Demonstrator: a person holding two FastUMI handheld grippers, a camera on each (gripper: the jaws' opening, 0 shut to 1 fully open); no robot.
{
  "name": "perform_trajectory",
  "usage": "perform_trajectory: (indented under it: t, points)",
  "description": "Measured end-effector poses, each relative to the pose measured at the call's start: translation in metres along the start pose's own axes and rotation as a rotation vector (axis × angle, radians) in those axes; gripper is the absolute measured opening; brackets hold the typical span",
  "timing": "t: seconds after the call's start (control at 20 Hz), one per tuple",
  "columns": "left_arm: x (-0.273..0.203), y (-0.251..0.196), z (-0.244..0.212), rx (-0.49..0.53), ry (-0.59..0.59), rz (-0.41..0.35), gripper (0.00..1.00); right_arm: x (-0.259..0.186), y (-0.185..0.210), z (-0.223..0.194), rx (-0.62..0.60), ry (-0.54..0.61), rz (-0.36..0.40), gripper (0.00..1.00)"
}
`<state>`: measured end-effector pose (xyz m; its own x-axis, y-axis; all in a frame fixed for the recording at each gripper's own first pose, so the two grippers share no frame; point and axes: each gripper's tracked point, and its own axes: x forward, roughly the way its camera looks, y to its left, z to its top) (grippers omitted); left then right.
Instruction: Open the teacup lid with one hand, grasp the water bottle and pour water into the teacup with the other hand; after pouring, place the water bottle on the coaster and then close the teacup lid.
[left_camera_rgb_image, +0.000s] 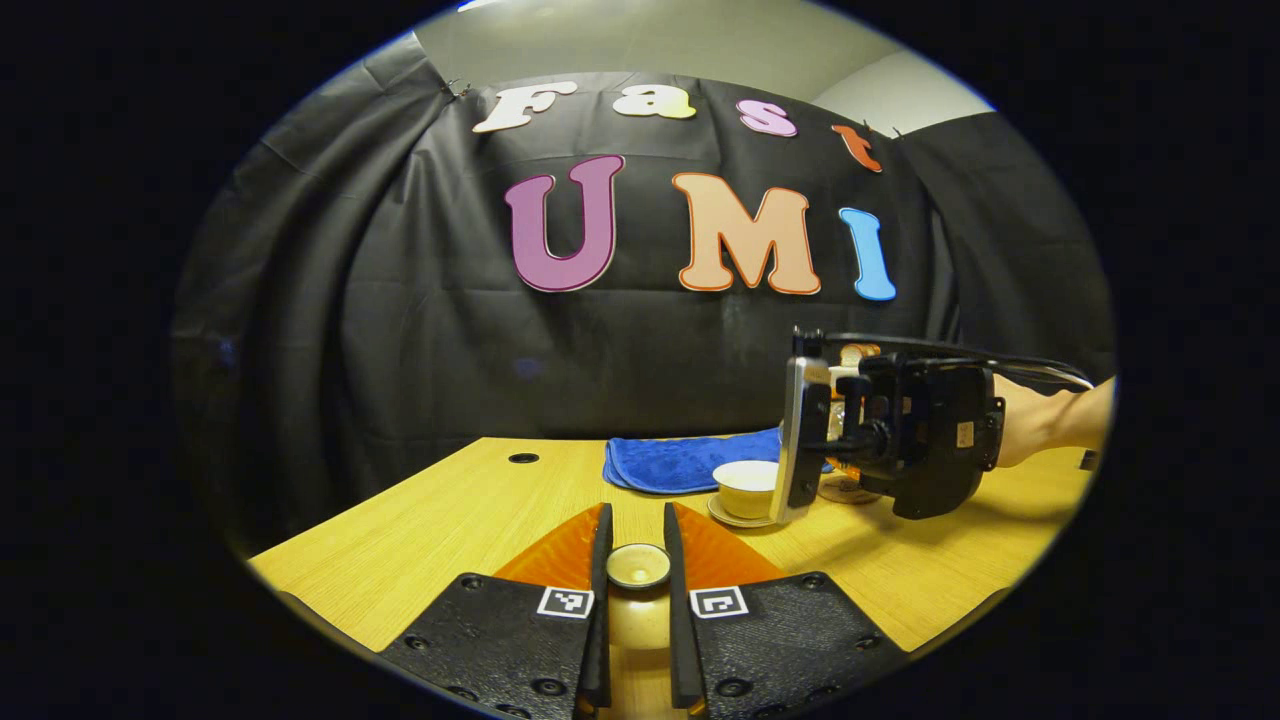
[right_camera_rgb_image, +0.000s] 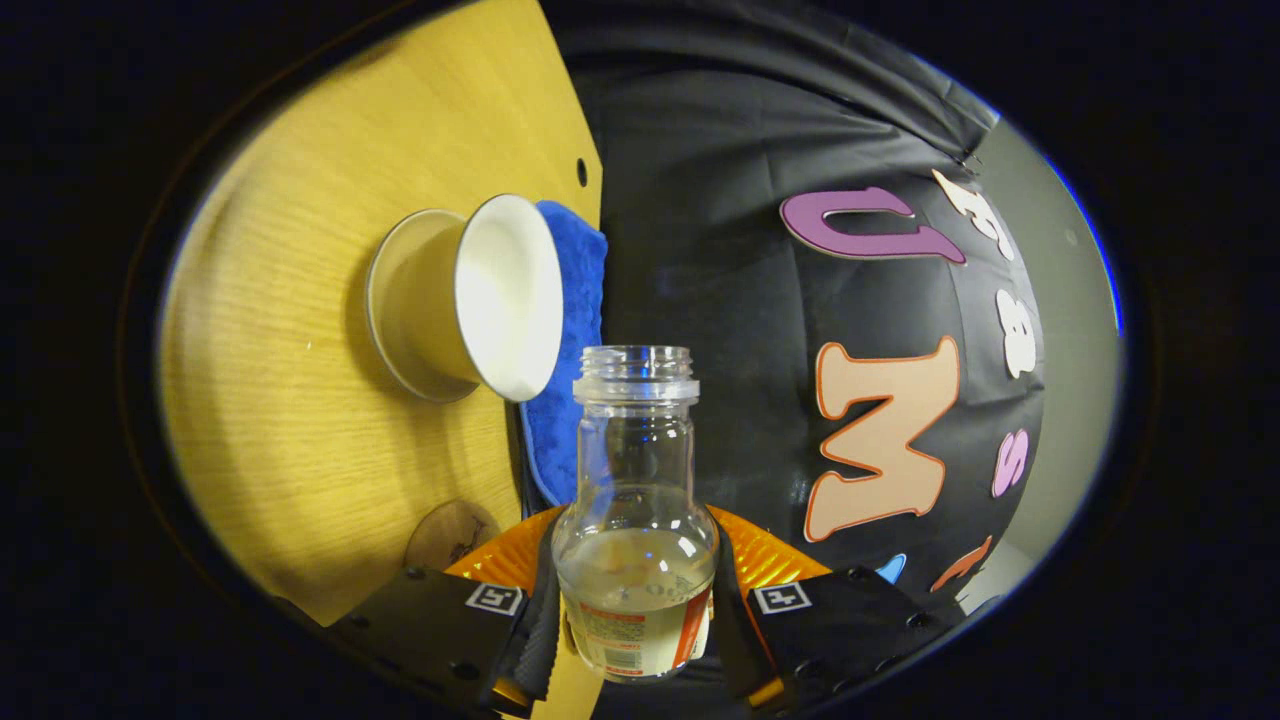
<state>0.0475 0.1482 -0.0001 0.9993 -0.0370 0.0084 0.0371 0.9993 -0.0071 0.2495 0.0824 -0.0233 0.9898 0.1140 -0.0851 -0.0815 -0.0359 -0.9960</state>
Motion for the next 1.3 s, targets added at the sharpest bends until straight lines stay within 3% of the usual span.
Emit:
perform_trajectory:
  t: [0.7,1.3]
  points:
    - [0.000,0.000,0.000,-0.002,-0.001,0.000,0.20,-0.004,-0.009,0.012,-0.320,-0.046,-0.018,0.68]
    - [0.000,0.001,0.000,-0.003,0.001,0.000,0.20,0.003,-0.040,0.021,-0.453,-0.063,-0.041,0.68]
